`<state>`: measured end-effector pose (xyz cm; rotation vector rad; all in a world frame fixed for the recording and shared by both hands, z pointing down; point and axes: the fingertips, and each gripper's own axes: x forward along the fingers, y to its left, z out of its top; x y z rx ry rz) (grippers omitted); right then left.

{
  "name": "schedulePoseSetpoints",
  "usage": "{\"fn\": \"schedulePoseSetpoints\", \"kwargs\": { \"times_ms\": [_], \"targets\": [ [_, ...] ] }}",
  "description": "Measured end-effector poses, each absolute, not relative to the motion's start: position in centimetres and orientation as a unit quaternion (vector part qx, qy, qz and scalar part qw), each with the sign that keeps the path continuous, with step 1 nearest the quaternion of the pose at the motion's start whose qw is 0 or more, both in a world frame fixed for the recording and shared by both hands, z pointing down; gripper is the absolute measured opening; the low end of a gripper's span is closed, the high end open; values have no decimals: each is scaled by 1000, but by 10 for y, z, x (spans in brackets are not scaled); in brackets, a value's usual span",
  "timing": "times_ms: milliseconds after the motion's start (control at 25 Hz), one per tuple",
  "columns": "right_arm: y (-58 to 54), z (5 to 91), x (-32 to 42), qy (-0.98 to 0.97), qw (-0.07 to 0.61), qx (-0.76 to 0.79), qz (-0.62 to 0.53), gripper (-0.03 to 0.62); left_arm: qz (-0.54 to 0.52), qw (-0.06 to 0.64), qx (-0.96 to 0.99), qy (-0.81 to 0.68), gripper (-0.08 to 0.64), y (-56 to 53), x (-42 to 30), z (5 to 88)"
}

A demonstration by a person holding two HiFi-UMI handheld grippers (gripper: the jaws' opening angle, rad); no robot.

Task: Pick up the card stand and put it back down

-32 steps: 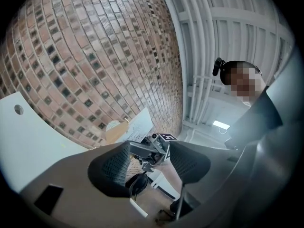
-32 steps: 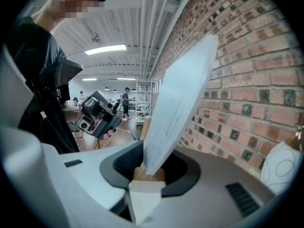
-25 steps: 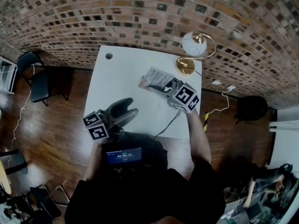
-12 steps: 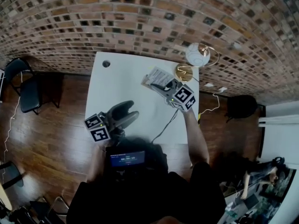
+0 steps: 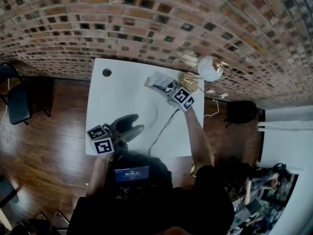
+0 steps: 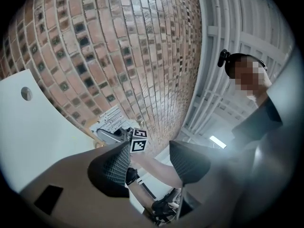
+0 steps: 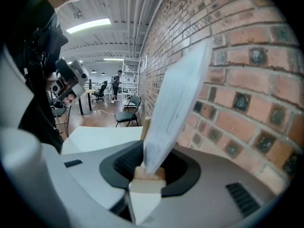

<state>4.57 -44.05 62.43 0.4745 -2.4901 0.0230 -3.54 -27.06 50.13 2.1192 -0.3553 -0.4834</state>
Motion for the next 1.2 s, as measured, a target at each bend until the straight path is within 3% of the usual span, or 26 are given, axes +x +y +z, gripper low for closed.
{"fn": "schedulePoseSetpoints", "kwargs": {
  "times_ms": [680,1200],
  "targets": [
    [-525,764,31,-954,289,74,17,124,-142,497,818,-251,255,-289,-24,558],
    [-528,803,29,-956,289,59,2,126,-124,508,814,-254,255,-290,-8,569]
  ]
}}
